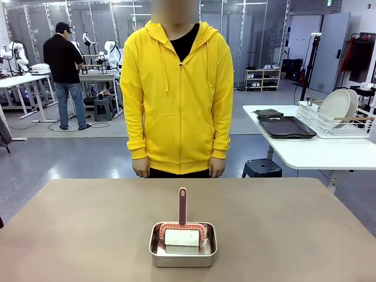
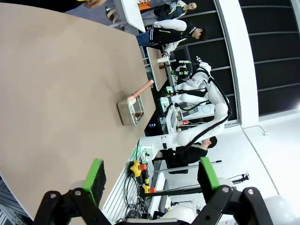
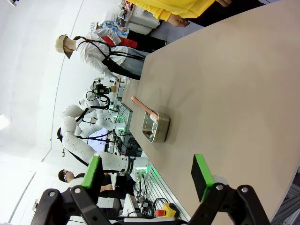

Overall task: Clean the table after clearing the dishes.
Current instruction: Place the Lint Roller back on top of the Airtight Container.

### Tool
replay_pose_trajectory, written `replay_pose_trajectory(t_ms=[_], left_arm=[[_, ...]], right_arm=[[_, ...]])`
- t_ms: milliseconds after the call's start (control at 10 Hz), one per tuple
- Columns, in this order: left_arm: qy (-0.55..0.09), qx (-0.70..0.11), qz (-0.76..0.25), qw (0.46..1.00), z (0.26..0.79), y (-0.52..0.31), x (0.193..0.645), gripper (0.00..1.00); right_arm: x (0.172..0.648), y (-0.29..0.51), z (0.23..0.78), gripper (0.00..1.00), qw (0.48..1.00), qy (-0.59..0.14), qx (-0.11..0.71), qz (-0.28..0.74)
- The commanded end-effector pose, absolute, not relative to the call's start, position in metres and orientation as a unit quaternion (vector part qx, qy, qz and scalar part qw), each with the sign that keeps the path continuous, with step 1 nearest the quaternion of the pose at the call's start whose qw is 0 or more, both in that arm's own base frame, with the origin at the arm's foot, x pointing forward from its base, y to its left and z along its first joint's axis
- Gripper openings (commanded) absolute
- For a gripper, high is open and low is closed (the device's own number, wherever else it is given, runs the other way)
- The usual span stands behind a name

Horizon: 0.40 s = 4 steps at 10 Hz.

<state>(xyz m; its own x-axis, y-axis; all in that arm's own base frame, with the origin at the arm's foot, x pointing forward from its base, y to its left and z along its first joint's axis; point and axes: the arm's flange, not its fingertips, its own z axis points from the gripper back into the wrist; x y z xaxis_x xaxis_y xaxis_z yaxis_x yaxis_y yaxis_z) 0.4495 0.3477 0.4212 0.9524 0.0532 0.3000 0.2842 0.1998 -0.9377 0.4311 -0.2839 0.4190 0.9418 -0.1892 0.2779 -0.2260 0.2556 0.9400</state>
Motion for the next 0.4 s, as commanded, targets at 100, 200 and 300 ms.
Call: replay_pose_trajectory(t_ms=[100, 200, 300], left_arm=[[-0.132, -0.619, -0.076, 0.771, 0.4231, 0.349, 0.4464, 1.0], [-0.132, -0.619, -0.076, 0.771, 0.4231, 0.349, 0.4464, 1.0], [-0.132, -0.619, -0.076, 0.771, 0.4231, 0.349, 0.4464, 1.0]], right_arm=[[0.4281, -0.2782, 0.4211, 0.95, 0.772, -0.171, 0.612, 0.007], [0.4281, -0.2782, 0.4211, 0.95, 0.772, -0.171, 0.612, 0.007], [0.4281, -0.2782, 0.4211, 0.95, 0.772, -0.171, 0.612, 0.007]])
